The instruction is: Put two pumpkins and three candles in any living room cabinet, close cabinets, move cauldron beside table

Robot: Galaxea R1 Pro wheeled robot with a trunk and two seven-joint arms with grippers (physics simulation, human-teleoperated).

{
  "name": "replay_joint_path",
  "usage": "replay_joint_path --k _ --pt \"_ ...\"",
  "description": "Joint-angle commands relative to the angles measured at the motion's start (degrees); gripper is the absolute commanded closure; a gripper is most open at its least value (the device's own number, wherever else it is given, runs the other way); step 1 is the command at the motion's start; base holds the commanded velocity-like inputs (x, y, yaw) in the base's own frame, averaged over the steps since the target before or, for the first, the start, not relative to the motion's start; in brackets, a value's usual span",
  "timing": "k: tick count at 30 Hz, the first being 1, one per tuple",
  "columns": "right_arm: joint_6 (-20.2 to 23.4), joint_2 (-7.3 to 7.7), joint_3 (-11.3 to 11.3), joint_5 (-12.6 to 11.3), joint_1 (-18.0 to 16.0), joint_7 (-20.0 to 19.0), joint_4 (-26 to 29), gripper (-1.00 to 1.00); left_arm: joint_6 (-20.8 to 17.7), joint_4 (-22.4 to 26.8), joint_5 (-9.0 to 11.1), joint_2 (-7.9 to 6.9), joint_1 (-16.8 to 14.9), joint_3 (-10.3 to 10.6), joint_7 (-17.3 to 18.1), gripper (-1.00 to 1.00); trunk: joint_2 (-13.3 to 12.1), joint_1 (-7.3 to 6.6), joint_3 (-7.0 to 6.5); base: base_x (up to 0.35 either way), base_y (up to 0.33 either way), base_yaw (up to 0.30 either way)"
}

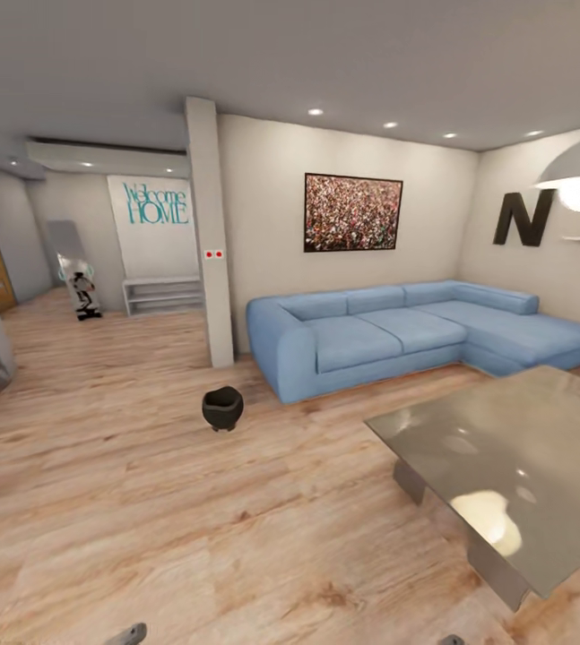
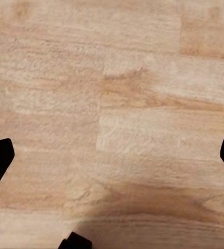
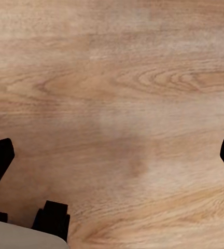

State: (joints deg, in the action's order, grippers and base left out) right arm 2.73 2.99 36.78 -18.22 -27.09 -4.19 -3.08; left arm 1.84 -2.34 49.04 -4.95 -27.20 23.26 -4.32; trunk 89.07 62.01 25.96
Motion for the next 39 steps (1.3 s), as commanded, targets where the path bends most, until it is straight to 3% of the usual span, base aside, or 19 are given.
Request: replay_joint_path --k 1,16,39 --pt "0.1 0.00 0.5 -0.6 -0.1 -0.3 -0.1 -1.00 0.2 -0.1 0.4 0.03 -0.1 0.5 0.0 -1.00 0.0 0.02 0.04 0.197 0.246 0.266" --pt "-0.1 0.66 0.5 -0.7 0.7 -0.3 -0.1 -1.00 0.1 -0.1 0.4 0.13 -0.1 0.5 0.0 -1.00 0.0 0.02 0.02 0.197 0.246 0.028" --pt "-0.2 0.45 0.5 -0.9 1.0 -0.3 0.0 -1.00 0.1 -0.1 0.4 0.17 0.0 0.5 0.0 -1.00 0.0 0.02 0.02 0.197 0.246 0.000"
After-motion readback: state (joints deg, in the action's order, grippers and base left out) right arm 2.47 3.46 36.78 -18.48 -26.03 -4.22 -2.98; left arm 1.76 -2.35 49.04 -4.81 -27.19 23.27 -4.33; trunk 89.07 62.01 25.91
